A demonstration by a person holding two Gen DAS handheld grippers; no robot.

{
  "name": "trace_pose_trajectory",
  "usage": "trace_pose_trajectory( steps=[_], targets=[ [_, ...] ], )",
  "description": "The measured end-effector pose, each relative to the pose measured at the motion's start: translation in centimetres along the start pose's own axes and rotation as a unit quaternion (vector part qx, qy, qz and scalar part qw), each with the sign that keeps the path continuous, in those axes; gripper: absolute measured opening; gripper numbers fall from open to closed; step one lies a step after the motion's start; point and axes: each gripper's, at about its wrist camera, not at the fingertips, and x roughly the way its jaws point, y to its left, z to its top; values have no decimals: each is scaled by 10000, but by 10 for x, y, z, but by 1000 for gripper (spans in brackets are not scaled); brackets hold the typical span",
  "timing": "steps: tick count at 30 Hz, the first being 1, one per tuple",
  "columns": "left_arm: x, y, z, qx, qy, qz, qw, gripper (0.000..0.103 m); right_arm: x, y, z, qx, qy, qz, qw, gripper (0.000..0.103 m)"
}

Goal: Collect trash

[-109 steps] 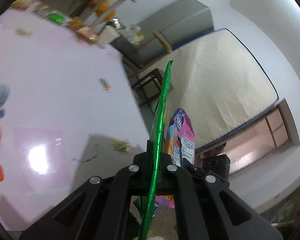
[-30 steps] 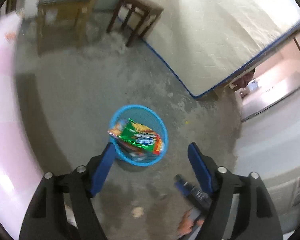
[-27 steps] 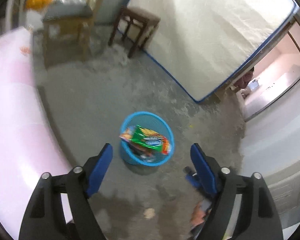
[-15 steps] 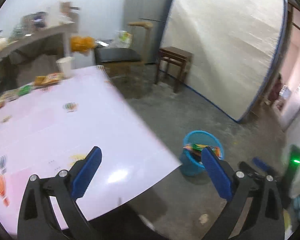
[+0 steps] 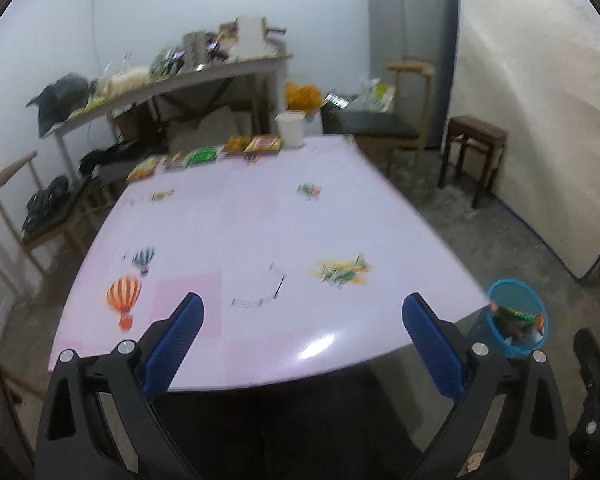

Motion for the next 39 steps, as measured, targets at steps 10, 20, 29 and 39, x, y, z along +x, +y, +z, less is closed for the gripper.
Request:
trace_pose_trajectory(
  steps=[10, 20, 29, 39],
  targets=[
    [16, 3, -28, -436, 933, -150, 9946, 97, 31, 7, -19, 14, 1268, -164, 9918, 95],
    [15, 2, -28, -390, 999, -94, 9942, 97, 25, 15, -20, -14, 1267, -221, 9917, 95],
    [17, 0, -29, -356, 1041, -59, 9939, 97, 26, 11, -24, 72, 1354, -251, 9904, 95],
    [13, -9, -29, -222, 993, -108, 9948, 97, 26, 6, -27, 170, 1419, -309, 9892, 95]
  ],
)
